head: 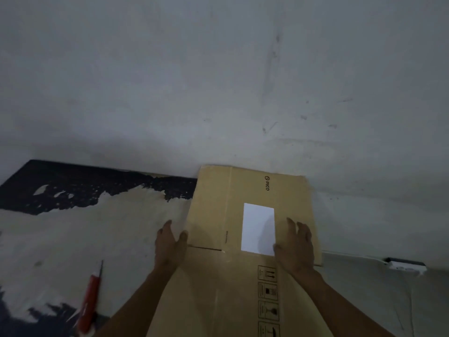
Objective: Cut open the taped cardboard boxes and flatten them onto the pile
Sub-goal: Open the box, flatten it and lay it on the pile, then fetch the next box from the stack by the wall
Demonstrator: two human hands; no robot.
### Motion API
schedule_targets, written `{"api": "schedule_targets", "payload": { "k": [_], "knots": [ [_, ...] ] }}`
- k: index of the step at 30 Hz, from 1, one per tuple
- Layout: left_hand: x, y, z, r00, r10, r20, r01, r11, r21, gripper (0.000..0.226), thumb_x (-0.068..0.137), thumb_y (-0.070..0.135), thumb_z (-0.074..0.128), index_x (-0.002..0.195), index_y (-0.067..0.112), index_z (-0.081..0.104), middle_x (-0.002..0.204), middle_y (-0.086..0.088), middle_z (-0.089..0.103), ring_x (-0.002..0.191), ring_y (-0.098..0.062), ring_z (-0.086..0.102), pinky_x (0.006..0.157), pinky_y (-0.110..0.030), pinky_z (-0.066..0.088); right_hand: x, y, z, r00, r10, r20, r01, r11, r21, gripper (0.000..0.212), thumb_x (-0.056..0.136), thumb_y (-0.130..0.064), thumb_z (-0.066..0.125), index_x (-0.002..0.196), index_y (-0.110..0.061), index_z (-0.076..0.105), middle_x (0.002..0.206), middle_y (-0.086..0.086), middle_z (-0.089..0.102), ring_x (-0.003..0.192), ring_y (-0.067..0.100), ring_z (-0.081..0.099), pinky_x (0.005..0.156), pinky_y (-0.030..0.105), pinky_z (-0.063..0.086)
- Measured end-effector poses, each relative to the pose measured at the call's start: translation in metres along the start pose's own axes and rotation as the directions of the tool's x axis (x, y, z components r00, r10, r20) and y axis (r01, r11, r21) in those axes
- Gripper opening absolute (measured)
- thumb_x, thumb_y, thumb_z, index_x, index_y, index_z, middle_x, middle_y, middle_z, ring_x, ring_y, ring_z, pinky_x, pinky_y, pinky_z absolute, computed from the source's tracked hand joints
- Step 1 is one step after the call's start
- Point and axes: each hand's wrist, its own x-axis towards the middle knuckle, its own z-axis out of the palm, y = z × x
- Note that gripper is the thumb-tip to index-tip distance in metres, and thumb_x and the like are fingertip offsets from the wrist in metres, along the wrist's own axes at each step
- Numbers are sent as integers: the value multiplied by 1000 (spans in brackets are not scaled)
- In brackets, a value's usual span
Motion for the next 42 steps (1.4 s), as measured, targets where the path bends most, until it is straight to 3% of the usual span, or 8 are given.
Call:
{"api": "schedule_targets", "payload": {
  "k": [5, 8, 11, 15, 18, 27, 34, 42],
  "knots": [
    [-22, -37, -56, 989, 85, -122, -97, 990, -98, 40, 101, 21, 56, 138, 7, 53, 136, -12, 57, 111, -23, 59, 94, -34, 48, -36, -67, 24, 983, -178, 50, 168, 974, 151, 70, 90, -19, 62, 151, -16, 28, 158, 11, 23, 151, 27, 7, 115, 44, 32],
    [-34, -70, -97, 983, 108, -148, -122, 988, -91, 28, 103, 21, 51, 126, 11, 62, 119, -8, 66, 102, -19, 61, 88, -31, 49, -63, -111, 43, 964, -256, 68, 239, 952, 190, 62, 88, -13, 60, 146, -18, 37, 151, 7, 32, 146, 25, 21, 106, 42, 42],
    [-44, -114, -140, 976, 98, -195, -126, 982, -139, 21, 103, 18, 50, 115, 15, 67, 106, -6, 70, 96, -23, 67, 84, -34, 52, -95, -161, 67, 936, -338, 102, 316, 931, 183, 60, 87, -13, 60, 143, -20, 41, 147, 5, 36, 137, 24, 33, 98, 37, 46],
    [-64, -175, -205, 967, 33, -253, -81, 980, -183, 14, 101, 11, 52, 99, 19, 63, 92, -2, 67, 79, -15, 63, 64, -17, 45, -148, -237, 107, 887, -427, 174, 388, 895, 218, 57, 92, -17, 60, 144, -21, 39, 146, 2, 37, 135, 21, 37, 98, 34, 45],
    [-74, -226, -255, 951, -22, -309, -37, 982, -184, 15, 99, 11, 55, 95, 18, 68, 85, -1, 69, 78, -16, 64, 69, -28, 45, -191, -296, 141, 827, -504, 247, 448, 858, 250, 58, 92, -20, 62, 144, -22, 38, 146, 1, 38, 133, 20, 40, 104, 34, 43],
    [-84, -355, -381, 899, -167, -406, 66, 965, -253, 14, 99, 16, 55, 102, 21, 68, 100, -4, 70, 88, -22, 68, 83, -49, 57, -289, -448, 221, 630, -659, 412, 602, 749, 276, 53, 91, -24, 66, 139, -23, 44, 137, 1, 48, 124, 20, 50, 98, 25, 38],
    [-49, -410, -460, 880, -275, -387, 185, 949, -255, 24, 100, 18, 56, 122, 11, 63, 108, -8, 66, 93, -20, 66, 87, -42, 56, -313, -560, 285, 508, -704, 497, 653, 691, 310, 61, 87, -25, 70, 142, -17, 44, 136, 9, 51, 126, 25, 49, 102, 37, 46],
    [36, -468, -563, 854, -442, -275, 389, 893, -227, 45, 100, 24, 57, 141, 11, 46, 141, -13, 50, 126, -24, 51, 102, -33, 45, -313, -715, 369, 413, -700, 582, 680, 663, 315, 60, 88, -25, 68, 142, -19, 43, 135, 7, 50, 123, 23, 51, 100, 34, 47]
  ]
}}
